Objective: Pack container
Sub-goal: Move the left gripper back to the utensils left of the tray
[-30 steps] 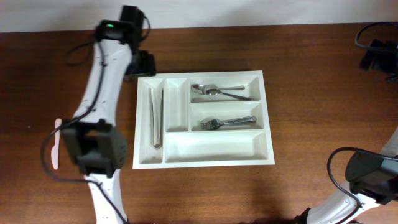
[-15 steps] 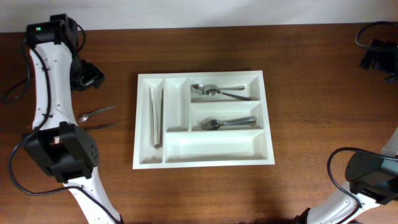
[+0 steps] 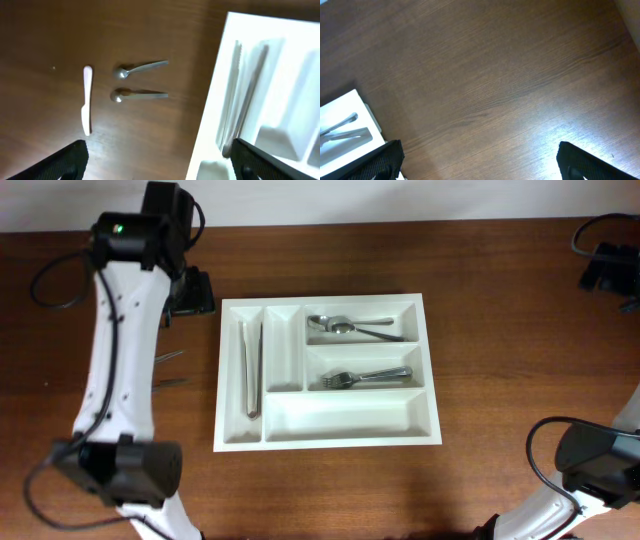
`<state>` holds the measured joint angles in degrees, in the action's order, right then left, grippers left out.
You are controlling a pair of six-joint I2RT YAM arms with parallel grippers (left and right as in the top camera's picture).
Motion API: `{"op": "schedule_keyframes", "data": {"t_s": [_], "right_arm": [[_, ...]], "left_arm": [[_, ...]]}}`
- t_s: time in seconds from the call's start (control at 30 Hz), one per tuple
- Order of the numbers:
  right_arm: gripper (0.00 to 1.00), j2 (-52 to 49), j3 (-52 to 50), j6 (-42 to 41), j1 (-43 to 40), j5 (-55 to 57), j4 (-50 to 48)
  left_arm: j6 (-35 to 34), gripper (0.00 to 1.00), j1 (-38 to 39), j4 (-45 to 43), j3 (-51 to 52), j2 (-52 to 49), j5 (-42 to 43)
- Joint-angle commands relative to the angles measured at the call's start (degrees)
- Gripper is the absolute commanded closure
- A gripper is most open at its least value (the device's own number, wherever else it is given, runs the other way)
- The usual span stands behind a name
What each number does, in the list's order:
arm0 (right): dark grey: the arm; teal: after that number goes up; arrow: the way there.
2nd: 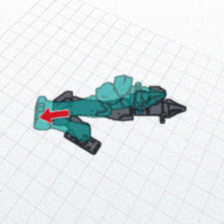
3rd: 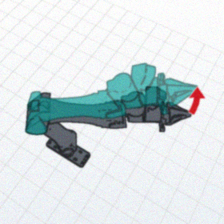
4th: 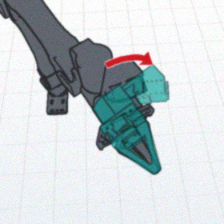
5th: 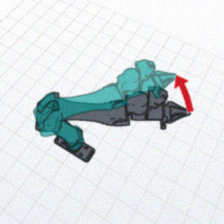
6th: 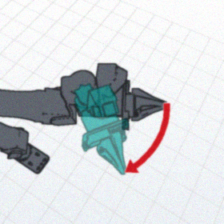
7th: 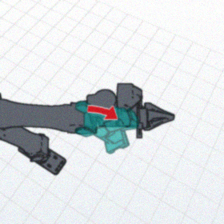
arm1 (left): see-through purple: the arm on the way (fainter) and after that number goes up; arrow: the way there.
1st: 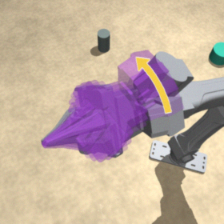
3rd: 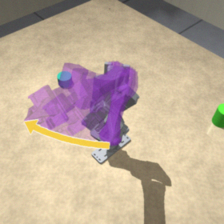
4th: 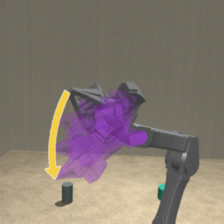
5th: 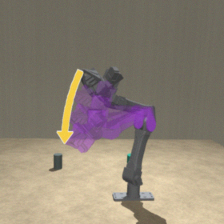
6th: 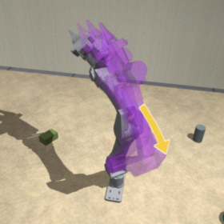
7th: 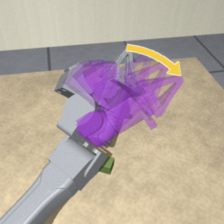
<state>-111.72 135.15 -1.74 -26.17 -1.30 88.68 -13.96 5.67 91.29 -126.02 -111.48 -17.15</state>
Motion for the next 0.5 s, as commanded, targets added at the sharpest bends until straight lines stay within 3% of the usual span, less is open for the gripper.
{"op": "schedule_keyframes", "data": {"t_s": [0.0, 0.17, 0.27, 0.47], "right_arm": [[0.01, 0.02, 0.07, -0.66, -0.11, 0.52, -0.02], [0.01, 0.02, 0.07, -0.66, -0.11, 0.50, -0.24], [0.01, 0.02, 0.07, -0.68, -0.11, 0.50, -0.39], [0.01, 0.02, 0.07, -0.68, -0.09, 0.48, -0.61]], "left_arm": [[8.48, 0.07, -0.59, -2.21, 7.26, 6.71, 4.17], [8.72, 0.07, -3.52, -10.08, 26.36, 17.09, 4.81], [9.66, 0.00, -9.90, -17.94, 40.41, 23.76, 8.33], [17.66, 0.01, -24.98, -28.02, 50.66, 23.85, 13.35]]}}
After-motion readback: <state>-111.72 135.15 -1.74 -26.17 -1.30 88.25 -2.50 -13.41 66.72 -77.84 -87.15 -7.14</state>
